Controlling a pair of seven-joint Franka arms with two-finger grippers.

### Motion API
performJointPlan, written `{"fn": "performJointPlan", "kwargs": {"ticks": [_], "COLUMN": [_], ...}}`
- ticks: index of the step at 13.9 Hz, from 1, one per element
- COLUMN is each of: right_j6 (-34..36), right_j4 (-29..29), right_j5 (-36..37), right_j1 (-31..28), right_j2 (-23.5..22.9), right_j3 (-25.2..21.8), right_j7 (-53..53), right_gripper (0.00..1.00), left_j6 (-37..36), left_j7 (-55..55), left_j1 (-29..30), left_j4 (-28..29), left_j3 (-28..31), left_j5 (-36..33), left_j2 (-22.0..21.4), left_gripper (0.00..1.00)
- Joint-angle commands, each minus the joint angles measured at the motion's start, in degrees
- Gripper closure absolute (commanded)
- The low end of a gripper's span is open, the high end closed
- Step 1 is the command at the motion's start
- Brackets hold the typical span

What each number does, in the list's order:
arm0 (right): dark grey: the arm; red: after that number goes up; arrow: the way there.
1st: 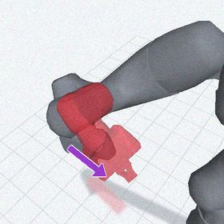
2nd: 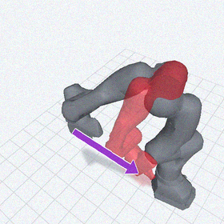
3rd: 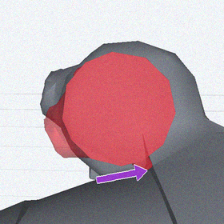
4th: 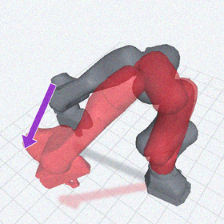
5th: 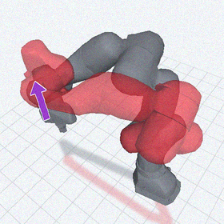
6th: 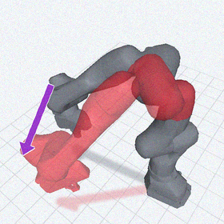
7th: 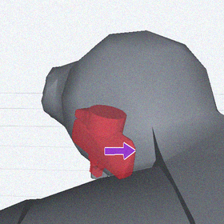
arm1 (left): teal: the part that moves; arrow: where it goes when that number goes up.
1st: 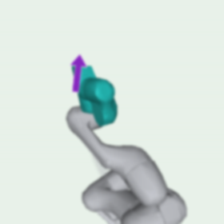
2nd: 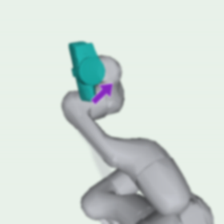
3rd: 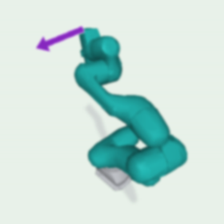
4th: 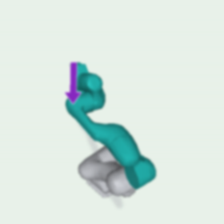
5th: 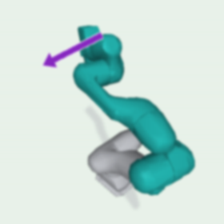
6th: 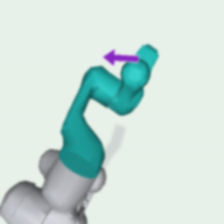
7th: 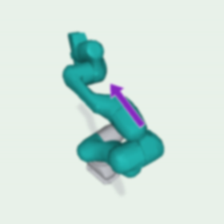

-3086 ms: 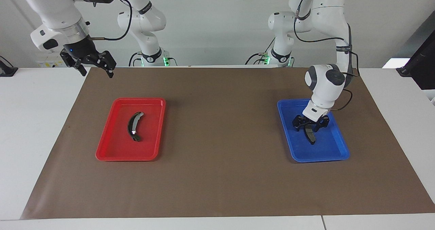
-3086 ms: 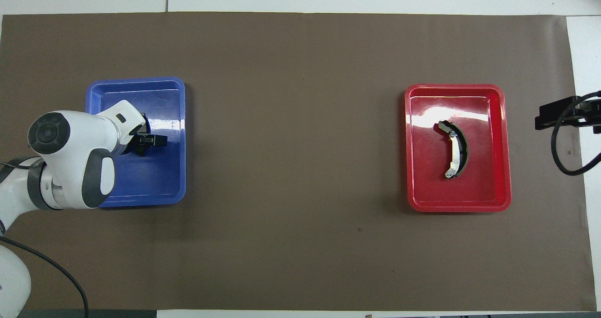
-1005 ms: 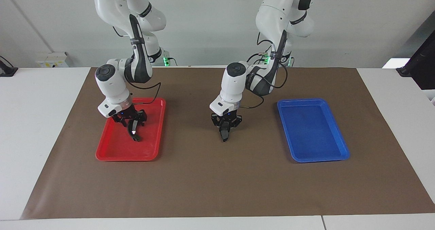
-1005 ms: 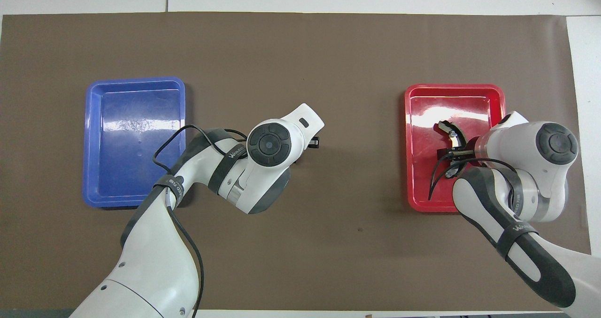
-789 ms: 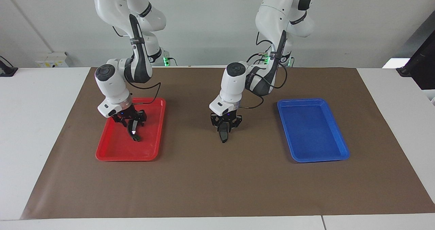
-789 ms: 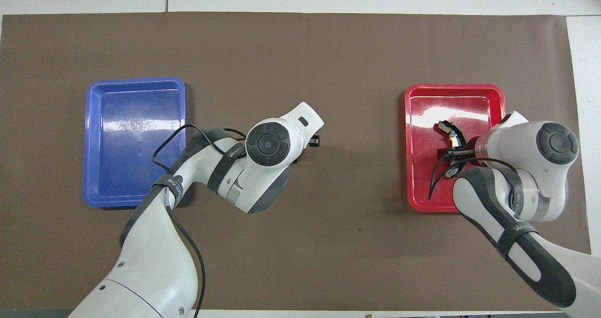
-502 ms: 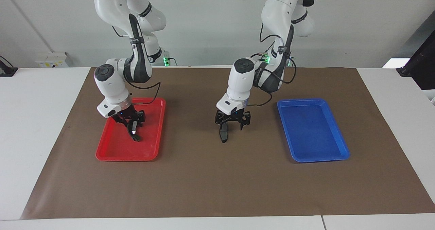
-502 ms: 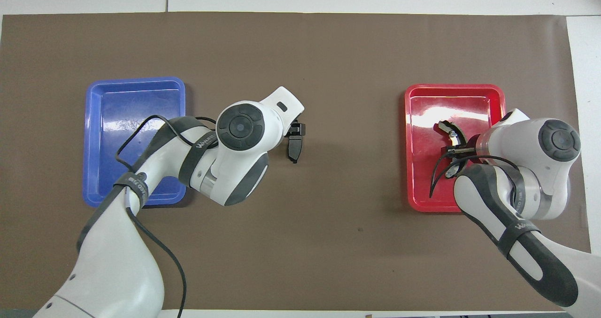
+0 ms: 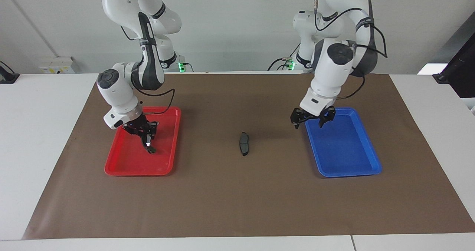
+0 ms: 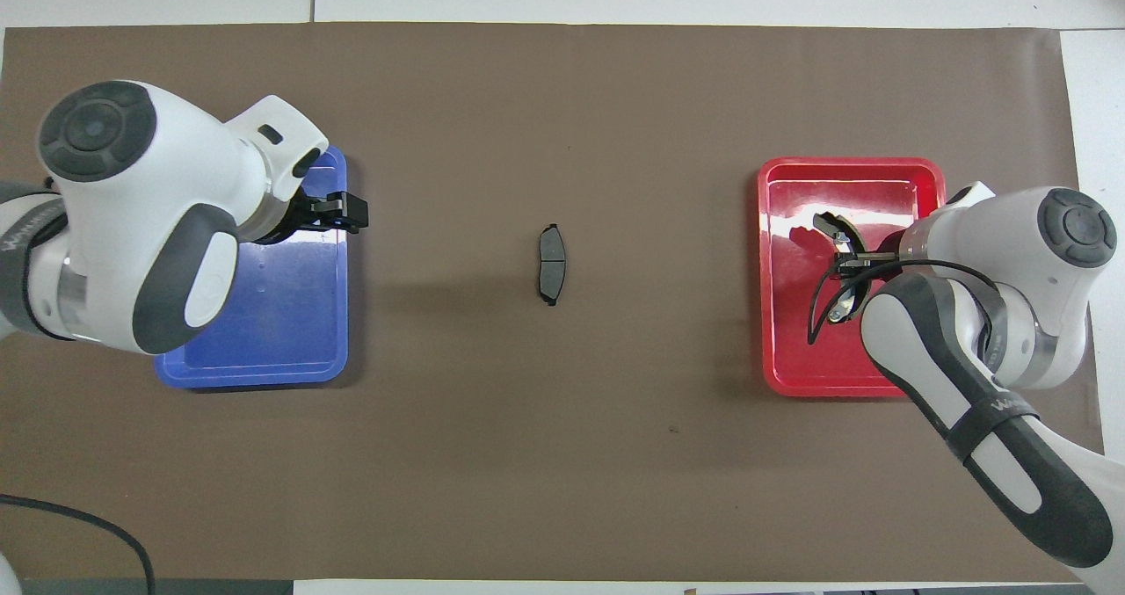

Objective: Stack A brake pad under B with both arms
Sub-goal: 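Carry the curved pad onto the flat pad while the left gripper withdraws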

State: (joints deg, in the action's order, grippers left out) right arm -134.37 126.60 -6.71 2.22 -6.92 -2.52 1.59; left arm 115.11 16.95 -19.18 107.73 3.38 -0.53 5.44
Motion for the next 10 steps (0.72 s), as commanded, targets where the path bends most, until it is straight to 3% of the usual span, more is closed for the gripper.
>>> {"fn": "performJointPlan", "kwargs": {"ticks": [1,3,5,8,10], "right_j6": [7.36,9.29,12.19,20.17,23.27], "right_j4": [-7.49,-11.89,-15.93,-30.83,-39.30], "right_j5": [-0.94,-0.32,1.95,5.30,5.30], "right_j1": [3.48,7.87,12.61,19.56,21.42], "right_j2": [-0.28,-1.86,-3.26,-12.81,-18.81], "right_j3": [1.11,1.02,1.02,1.11,1.11], "right_j7": [-5.87,-8.87,-10.02,-19.23,-22.23], "right_gripper": [1.00,1.00,1.00,1.00,1.00], "left_j6": [-2.86,-7.32,-15.83,-24.82,-27.64], "left_j7": [-6.28,-10.78,-15.26,-18.79,-20.11], "left_j1": [6.07,10.54,12.58,14.88,16.19], "left_j4": [1.87,-0.66,-8.11,-17.09,-18.43], "left_j3": [-0.39,-0.30,-0.21,-0.13,-0.13], "left_j5": [-0.34,0.09,0.27,1.32,1.41], "left_j2": [-4.64,-6.76,-6.15,-5.18,-5.27], "left_gripper": [0.00,0.00,0.00,0.00,0.00]}}
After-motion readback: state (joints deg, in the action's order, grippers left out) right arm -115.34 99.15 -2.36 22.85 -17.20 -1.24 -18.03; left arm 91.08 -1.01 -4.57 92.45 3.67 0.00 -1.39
